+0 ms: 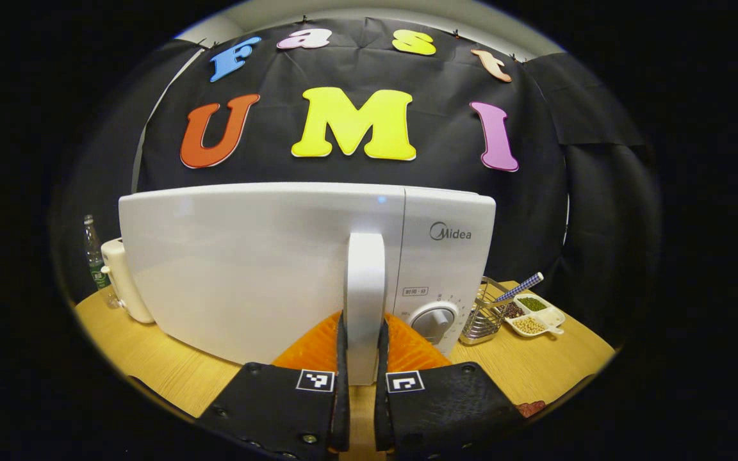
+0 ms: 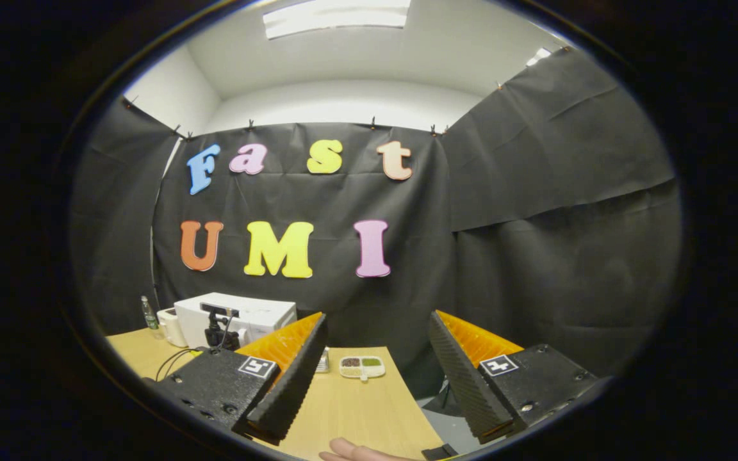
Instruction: Open the microwave oven with the left hand, put the food in, and close the microwave oven.
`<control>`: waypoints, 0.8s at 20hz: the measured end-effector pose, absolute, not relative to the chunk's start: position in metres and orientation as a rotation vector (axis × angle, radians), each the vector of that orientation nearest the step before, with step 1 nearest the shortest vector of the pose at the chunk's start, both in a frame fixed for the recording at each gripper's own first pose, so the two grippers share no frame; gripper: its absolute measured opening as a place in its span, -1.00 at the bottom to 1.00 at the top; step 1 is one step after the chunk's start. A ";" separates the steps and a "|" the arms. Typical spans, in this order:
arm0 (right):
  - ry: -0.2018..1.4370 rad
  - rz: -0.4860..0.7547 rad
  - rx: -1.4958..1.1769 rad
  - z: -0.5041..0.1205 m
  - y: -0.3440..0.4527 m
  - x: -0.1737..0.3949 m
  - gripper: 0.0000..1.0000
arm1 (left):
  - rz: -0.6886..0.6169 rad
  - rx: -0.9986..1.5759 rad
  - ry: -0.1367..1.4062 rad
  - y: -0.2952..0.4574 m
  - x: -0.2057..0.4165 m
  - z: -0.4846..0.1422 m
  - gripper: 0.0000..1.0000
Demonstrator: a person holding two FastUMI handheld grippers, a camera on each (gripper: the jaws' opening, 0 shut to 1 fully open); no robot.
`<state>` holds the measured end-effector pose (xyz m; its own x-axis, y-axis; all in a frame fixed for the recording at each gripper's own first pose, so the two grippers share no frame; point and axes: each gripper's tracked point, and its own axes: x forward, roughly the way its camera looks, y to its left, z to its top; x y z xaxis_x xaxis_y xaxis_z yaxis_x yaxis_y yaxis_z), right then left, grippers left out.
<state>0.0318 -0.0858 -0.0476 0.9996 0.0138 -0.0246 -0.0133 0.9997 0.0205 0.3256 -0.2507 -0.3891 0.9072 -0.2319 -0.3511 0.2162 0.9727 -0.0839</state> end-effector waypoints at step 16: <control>0.045 0.024 0.021 -0.064 -0.085 0.033 1.00 | -0.226 -0.025 0.401 -0.236 0.289 -0.383 -0.80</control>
<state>0.0329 -0.0854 -0.0644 0.9987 0.0248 -0.0448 -0.0238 0.9995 0.0217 0.2894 -0.2358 -0.3832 0.8960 -0.2232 -0.3839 0.2134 0.9746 -0.0686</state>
